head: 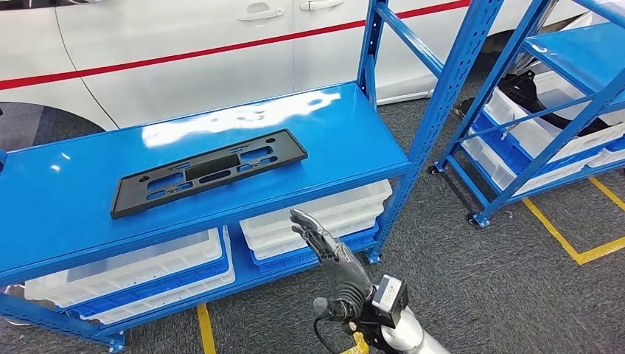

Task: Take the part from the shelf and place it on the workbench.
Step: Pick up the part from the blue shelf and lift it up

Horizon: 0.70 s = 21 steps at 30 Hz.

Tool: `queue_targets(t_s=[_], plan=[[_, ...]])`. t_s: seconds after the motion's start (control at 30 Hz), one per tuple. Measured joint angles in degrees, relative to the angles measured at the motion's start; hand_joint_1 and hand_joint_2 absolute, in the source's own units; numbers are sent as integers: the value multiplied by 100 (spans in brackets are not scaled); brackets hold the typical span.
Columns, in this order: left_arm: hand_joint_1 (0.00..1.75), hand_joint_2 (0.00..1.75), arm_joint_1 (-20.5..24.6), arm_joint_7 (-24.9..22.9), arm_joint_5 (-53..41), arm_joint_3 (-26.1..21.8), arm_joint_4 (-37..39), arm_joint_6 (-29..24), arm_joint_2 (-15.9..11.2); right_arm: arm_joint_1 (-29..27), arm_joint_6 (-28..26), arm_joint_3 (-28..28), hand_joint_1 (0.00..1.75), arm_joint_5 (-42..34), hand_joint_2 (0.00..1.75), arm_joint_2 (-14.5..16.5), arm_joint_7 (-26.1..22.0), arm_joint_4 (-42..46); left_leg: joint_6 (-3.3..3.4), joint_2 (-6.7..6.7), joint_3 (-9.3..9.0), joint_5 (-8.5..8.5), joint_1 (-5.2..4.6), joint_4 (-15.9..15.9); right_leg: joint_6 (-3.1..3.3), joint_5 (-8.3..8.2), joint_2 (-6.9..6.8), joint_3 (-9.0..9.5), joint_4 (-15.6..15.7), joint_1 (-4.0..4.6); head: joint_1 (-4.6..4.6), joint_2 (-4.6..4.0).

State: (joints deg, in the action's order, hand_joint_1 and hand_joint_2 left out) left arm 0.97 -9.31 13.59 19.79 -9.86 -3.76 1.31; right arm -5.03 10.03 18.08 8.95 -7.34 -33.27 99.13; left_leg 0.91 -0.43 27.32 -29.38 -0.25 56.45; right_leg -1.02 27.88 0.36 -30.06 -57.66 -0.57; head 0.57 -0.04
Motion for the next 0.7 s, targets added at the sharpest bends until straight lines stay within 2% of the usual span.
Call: queue_targets(t_s=[0.07, 0.13, 0.17, 0.2, 0.27, 0.3, 0.4, 0.53, 0.7], plan=[[0, 0, 6, -36, -92, 68, 0, 37, 2, -103, -27, -72, 0, -49, 175, -39, -54, 73, 0, 0, 1, 0, 0, 0, 0, 0, 0, 0, 0, 0, 0, 0], [0, 87, 11, -45, -114, 118, 0, 65, 2, -203, -23, -174, 0, -84, 175, -79, -109, 166, 0, 0, 2, 0, 0, 0, 0, 0, 1, 0, 0, 0, 0, 0], [0, 87, 15, -41, -109, 128, 0, 71, 2, -240, -13, -226, 0, -89, 175, -96, -124, 205, 0, 0, 2, -1, 0, 0, 0, 0, 1, 0, 0, -1, 0, 0], [0, 87, 19, -33, -102, 134, 0, 74, 2, -269, -2, -267, 0, -89, 131, -108, -130, 237, 1, 0, 4, -1, 0, 0, 0, 0, 2, 0, 0, -1, 0, 0], [0, 0, 29, -14, -90, 149, 0, 74, 2, -297, 20, -324, 0, -56, 44, -136, -133, 279, 1, 0, 7, -1, 0, 0, 0, 0, 2, 1, 0, -1, 0, 0], [0, 0, 32, -5, -81, 154, 0, 74, 2, -296, 27, -337, 0, -4, 0, -146, -125, 292, 1, 0, 8, -1, 0, 0, 0, 0, 2, 2, 0, -1, 0, 0], [0, 0, 35, 3, 54, 149, 0, 60, 2, -189, 35, -329, 0, 286, 0, -169, -43, 297, 1, 0, 10, -1, 0, -1, 1, -2, 3, 3, 0, -1, 0, 0], [0, 0, 36, -12, 339, 49, 0, 8, 1, 333, -3, -84, 0, 615, 0, -144, 229, 127, 0, 6, 7, 2, 0, 0, 6, -7, 9, 2, -3, 0, 0, 0], [0, 0, 32, -171, 355, 11, 0, 61, -7, 891, -626, 318, 0, 994, 0, -114, 442, -78, -5, 2, 4, 10, 1, 0, 7, -7, 3, 0, -6, 1, 0, 0]])
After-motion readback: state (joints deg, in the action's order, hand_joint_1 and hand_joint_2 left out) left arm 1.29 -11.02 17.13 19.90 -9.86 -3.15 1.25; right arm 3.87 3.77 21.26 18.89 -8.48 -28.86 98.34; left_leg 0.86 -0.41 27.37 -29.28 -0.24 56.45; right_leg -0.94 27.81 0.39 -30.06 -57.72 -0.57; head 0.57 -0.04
